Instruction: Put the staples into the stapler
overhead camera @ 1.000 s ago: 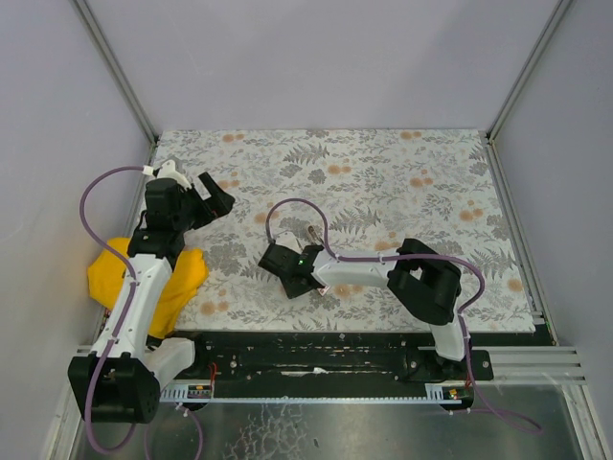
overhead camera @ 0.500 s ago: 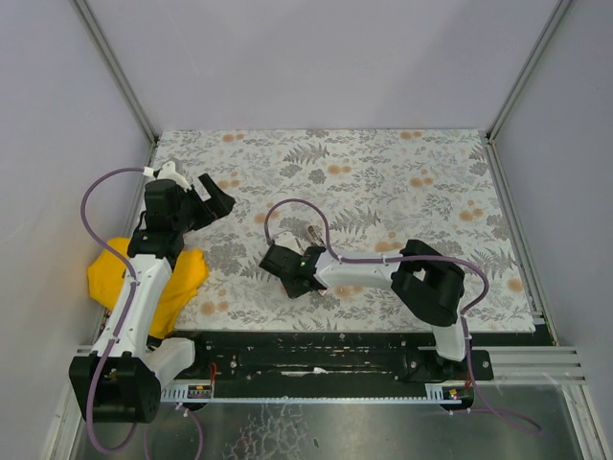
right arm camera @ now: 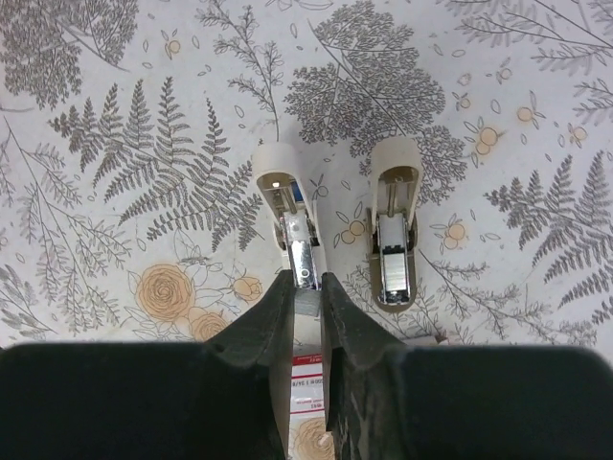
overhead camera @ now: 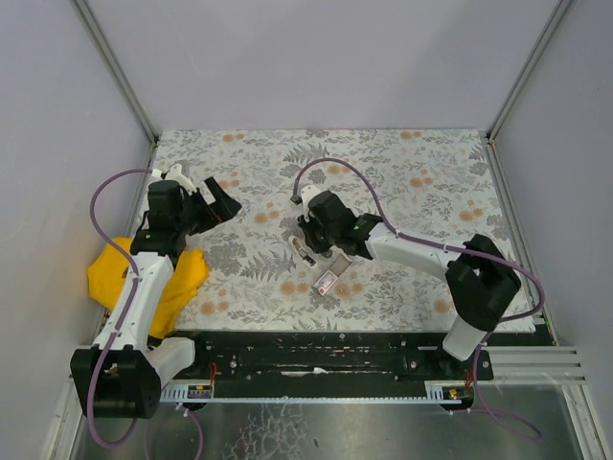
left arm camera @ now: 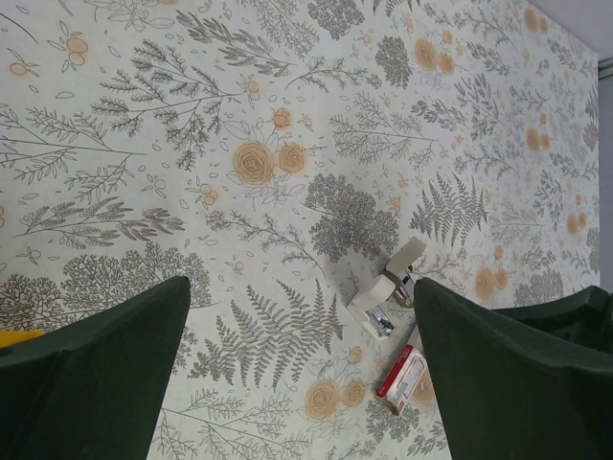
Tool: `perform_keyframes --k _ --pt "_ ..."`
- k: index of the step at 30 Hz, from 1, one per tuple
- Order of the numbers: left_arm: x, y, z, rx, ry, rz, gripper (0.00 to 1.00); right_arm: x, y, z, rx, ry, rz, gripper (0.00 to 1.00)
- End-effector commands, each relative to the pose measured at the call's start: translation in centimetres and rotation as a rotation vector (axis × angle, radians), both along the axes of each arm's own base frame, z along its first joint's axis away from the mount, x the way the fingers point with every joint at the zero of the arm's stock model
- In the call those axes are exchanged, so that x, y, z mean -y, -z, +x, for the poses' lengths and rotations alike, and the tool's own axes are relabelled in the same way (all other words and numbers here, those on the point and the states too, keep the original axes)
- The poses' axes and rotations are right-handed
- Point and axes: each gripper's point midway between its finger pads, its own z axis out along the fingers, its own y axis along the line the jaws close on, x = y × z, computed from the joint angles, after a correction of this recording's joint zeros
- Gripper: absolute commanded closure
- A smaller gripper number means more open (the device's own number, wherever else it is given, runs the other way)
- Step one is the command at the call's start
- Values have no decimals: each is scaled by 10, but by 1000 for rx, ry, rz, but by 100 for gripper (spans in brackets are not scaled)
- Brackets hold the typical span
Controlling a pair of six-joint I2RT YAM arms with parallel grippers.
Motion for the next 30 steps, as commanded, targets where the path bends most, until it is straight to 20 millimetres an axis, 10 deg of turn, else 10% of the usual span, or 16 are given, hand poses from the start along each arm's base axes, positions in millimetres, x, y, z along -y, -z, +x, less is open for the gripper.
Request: perform_keyframes --k 1,30 --pt "3 -8 9 58 31 -10 0 -17 -1 5 53 -173 22 83" --pt "7 -13 6 68 59 -10 0 -15 42 3 32 -211 -29 82"
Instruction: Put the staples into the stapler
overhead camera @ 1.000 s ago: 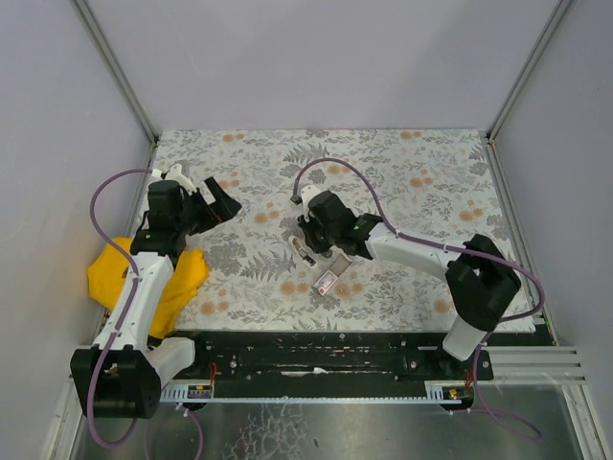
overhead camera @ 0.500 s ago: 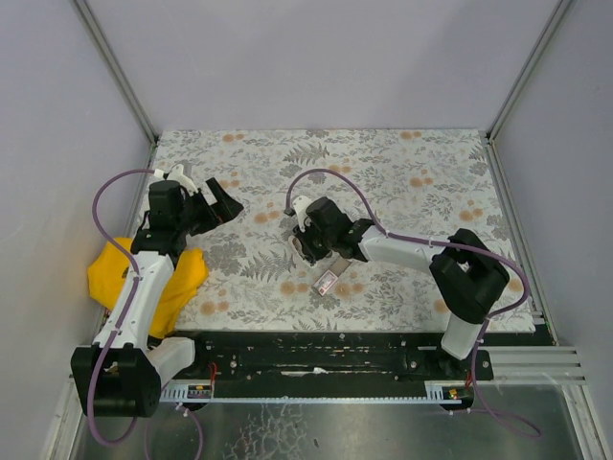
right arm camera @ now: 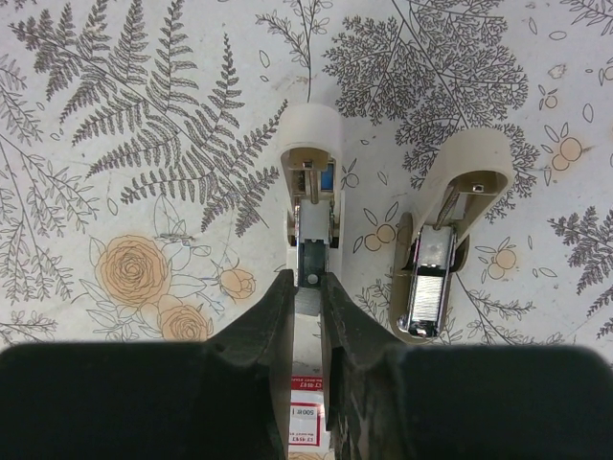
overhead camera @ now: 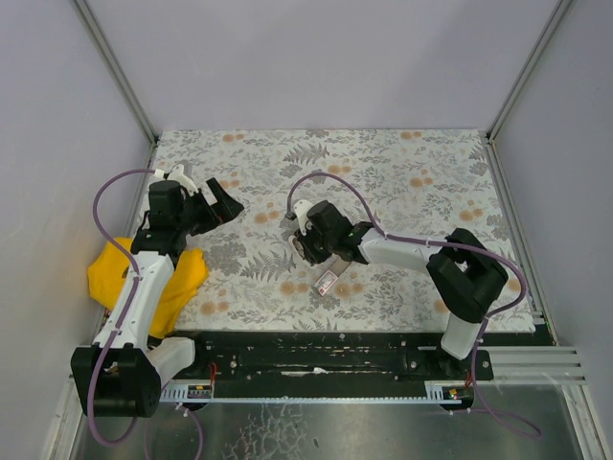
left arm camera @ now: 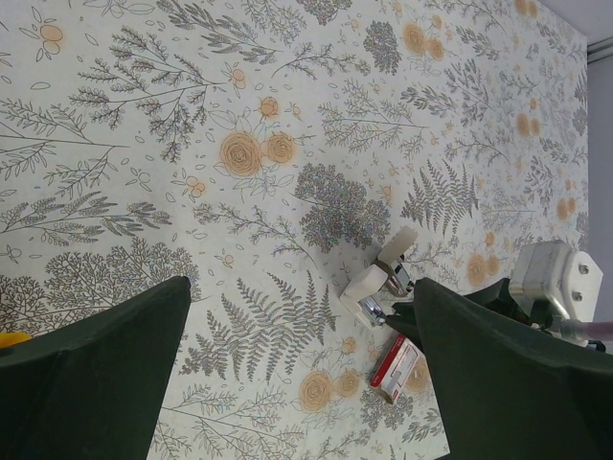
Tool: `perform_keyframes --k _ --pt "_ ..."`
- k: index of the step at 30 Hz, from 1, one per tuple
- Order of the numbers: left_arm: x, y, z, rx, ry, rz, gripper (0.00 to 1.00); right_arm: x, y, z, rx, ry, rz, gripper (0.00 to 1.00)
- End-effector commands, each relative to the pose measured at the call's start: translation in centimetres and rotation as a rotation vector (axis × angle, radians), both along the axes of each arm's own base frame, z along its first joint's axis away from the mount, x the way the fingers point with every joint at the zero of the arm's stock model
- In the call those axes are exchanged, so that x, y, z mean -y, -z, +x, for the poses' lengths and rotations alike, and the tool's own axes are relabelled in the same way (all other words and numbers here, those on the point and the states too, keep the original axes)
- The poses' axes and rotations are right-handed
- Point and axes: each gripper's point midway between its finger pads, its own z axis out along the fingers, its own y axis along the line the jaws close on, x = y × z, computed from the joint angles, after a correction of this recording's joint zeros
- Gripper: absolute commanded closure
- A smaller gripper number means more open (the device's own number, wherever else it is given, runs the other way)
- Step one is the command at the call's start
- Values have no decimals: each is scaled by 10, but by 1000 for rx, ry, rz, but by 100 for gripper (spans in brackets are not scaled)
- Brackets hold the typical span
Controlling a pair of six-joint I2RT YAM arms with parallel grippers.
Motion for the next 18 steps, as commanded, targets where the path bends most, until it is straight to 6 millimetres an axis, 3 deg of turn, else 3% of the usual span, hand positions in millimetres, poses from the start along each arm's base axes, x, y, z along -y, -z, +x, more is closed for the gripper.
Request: perform_keyframes --k 1,18 --pt "-1 -17 9 84 19 11 0 -11 -5 11 38 -13 28 82" --pt "1 -16 9 80 26 5 0 -14 4 13 31 -29 6 83"
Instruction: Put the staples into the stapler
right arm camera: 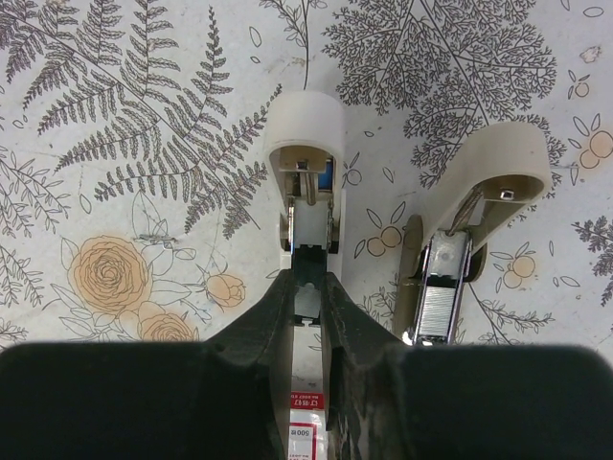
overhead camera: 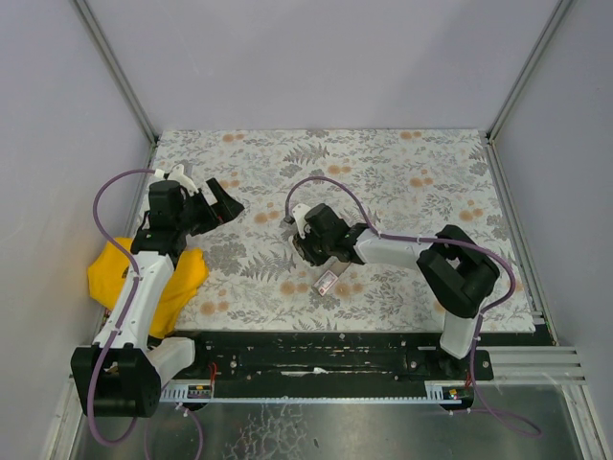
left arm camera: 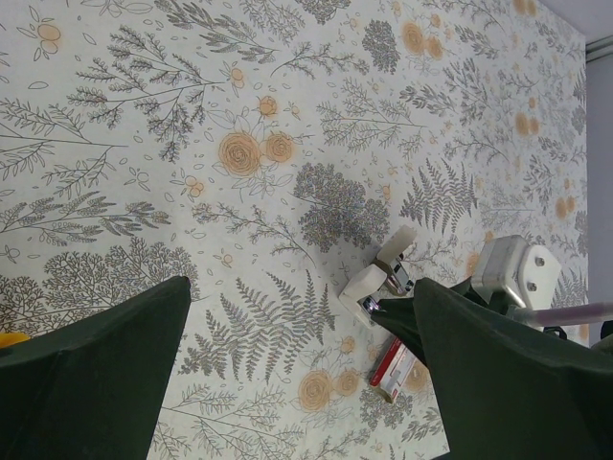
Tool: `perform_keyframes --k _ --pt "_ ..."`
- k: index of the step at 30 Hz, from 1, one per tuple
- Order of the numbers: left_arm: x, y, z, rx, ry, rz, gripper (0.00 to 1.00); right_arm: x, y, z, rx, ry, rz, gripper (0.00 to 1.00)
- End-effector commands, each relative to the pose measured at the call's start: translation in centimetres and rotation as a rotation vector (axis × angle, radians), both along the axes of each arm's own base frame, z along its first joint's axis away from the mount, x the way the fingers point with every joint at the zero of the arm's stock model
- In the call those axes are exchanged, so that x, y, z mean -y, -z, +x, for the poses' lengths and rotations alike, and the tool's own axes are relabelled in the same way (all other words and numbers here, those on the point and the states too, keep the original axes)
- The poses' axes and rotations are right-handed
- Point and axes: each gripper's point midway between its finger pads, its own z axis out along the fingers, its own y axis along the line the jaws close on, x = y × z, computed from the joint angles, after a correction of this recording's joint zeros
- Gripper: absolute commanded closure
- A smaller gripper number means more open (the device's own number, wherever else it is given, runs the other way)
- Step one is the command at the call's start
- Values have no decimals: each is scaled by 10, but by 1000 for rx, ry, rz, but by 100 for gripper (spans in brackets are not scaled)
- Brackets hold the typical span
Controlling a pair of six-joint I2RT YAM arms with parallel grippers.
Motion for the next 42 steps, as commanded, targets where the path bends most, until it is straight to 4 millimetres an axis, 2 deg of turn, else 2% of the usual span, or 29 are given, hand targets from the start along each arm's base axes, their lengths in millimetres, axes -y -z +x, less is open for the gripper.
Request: perform_keyframes --k 1,8,18,34,42 --pt "1 -16 9 81 24 7 0 -14 -17 13 50 -19 39 83" --pt "1 -16 9 81 28 4 0 -14 -12 14 49 -29 23 83" --pt "2 -16 9 78 31 3 0 -18 -23 9 44 -98 13 83" --pt "3 -16 9 78 35 2 0 -14 -7 8 24 -123 -41 84" --pt "2 -15 9 77 34 2 0 -16 -27 7 43 -138 -13 84"
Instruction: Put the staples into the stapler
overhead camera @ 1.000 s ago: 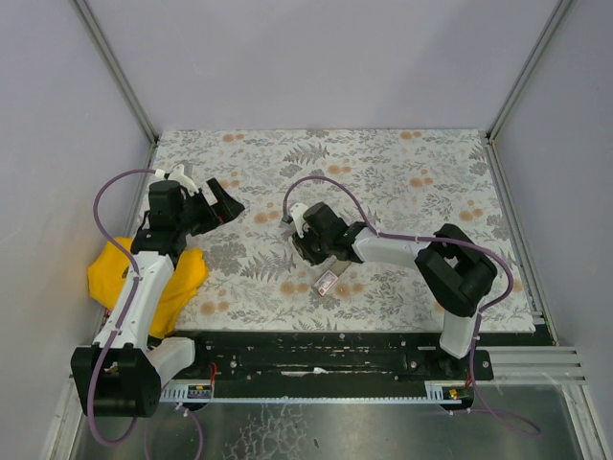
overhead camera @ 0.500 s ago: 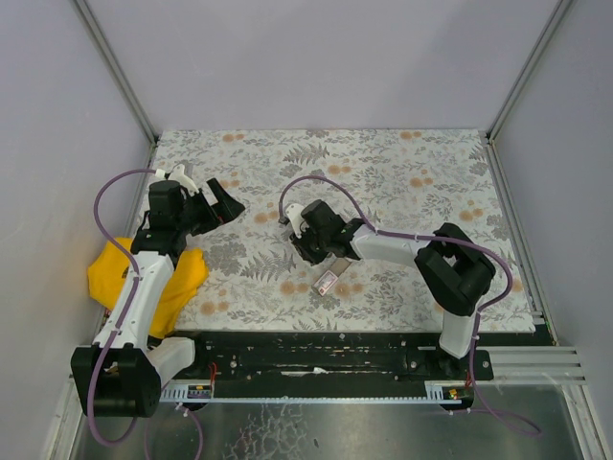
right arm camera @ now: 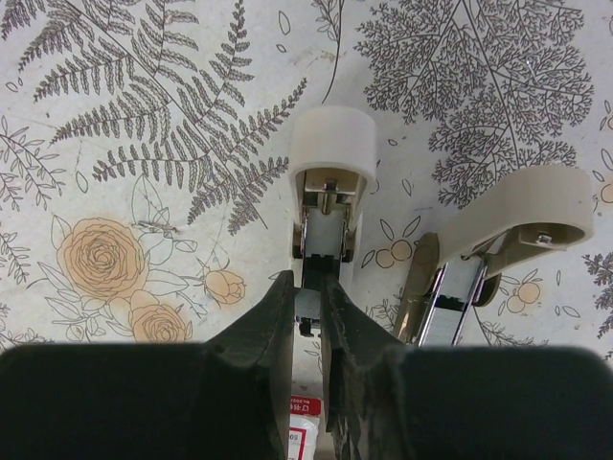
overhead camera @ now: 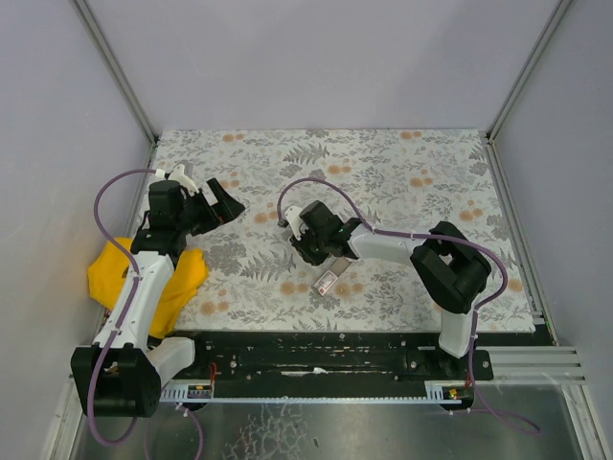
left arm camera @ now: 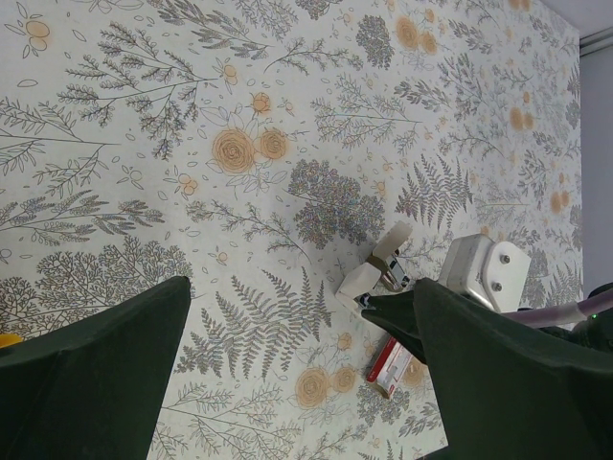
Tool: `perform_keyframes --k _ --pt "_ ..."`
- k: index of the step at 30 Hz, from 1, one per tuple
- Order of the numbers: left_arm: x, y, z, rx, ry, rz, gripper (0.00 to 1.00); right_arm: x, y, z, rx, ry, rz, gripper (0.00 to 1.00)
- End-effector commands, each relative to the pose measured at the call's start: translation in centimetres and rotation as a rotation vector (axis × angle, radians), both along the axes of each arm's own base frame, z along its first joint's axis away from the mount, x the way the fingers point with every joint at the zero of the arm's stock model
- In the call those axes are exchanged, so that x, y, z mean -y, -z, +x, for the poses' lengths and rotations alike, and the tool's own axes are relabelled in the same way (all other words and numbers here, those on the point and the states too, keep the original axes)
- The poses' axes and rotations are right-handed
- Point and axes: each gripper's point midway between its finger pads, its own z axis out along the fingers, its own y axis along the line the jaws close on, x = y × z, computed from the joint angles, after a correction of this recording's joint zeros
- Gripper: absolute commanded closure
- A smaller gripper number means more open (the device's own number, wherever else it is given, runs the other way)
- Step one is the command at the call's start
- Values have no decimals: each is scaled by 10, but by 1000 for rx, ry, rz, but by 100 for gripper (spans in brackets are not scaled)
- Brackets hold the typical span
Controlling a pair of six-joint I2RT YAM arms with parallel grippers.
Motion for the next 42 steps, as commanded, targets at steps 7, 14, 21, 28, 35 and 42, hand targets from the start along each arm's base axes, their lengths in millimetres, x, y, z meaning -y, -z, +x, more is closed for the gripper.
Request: perform_keyframes --k 7,14,21,28,35,42 --pt "0 -15 10 77 18 10 0 -12 -41 8 67 -41 60 84" --pt "0 -15 10 78 19 9 0 -14 -44 8 69 -51 67 84" --pt "0 -14 10 76 22 9 1 -13 -42 11 77 -50 54 84" --pt "0 -13 10 73 22 9 1 -12 -43 11 82 -52 47 84" --pt "1 -13 10 73 24 8 1 -10 -38 14 89 -51 27 84" --pt "0 -13 10 71 24 8 1 -8 -33 15 90 -52 10 84"
